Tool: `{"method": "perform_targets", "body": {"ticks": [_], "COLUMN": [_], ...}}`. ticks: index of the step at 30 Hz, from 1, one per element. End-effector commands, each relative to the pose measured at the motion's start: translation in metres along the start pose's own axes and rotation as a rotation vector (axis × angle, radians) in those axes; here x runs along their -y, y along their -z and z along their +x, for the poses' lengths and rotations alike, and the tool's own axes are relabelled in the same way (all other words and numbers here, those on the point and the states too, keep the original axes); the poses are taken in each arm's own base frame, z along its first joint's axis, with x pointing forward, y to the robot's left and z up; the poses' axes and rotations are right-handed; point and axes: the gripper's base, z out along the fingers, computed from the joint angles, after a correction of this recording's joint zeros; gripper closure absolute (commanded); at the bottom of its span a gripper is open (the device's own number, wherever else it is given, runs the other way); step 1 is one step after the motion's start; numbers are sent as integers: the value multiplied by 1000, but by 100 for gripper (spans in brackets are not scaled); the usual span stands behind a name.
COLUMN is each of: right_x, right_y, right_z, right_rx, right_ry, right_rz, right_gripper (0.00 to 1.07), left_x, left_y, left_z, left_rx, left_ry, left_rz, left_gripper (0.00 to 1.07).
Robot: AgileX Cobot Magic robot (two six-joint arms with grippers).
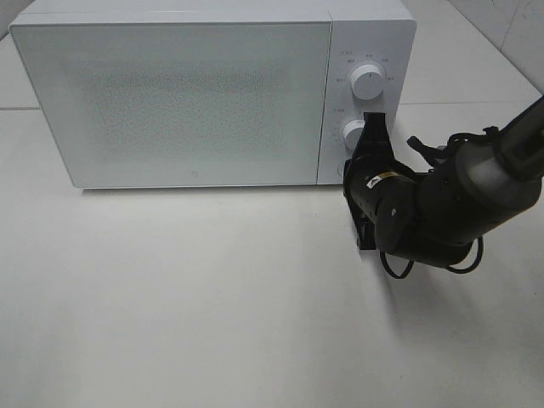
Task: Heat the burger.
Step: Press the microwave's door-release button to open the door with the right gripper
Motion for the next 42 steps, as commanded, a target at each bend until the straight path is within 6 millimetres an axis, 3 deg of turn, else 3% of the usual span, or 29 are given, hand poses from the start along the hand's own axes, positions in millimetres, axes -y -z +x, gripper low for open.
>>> {"method": "perform_targets", "body": {"ticks": [1,17,42], "right_x": [0,0,-10], "right_y": [-4,-17,-21], "right_z": [1,6,0], "right_rx": [-2,19,69], "right_ry": [8,0,-16], "right_rz": [-1,-30,-102], "right_gripper": [107,107,107], "left_x": [1,1,1], "left_y": [0,0,0], "left_z": [0,0,0], "left_rx": [12,12,12], "left_ry": [3,3,3], "left_rz": [6,6,6], "left_gripper": [9,9,9]}}
